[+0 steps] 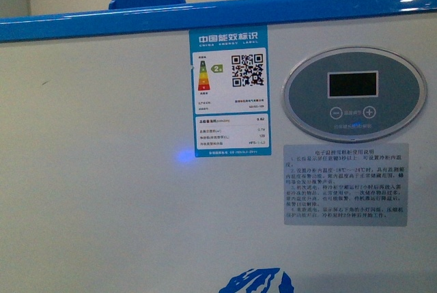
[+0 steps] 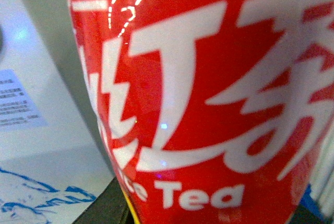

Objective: Put drink in fridge

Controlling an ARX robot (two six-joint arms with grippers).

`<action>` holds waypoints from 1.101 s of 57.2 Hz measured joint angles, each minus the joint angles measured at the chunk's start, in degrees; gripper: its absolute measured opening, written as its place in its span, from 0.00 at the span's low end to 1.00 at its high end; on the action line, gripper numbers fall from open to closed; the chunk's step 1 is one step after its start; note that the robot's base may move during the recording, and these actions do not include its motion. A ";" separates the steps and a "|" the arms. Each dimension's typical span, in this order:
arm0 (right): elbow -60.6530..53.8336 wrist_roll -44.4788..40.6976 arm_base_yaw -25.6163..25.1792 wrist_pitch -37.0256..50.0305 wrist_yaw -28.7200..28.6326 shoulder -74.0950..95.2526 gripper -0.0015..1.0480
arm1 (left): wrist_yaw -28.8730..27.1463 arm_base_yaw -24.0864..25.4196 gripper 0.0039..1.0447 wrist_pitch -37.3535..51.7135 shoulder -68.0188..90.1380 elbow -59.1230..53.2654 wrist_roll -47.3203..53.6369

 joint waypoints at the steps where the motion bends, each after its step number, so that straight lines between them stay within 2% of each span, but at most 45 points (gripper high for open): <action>1: 0.00 0.20 0.13 0.00 -0.20 0.00 0.35 | 0.02 0.00 0.92 0.00 0.00 0.00 0.00; 63: -0.04 0.92 0.35 -0.13 -0.02 -0.04 0.35 | 0.02 0.00 0.92 0.00 0.00 0.00 0.00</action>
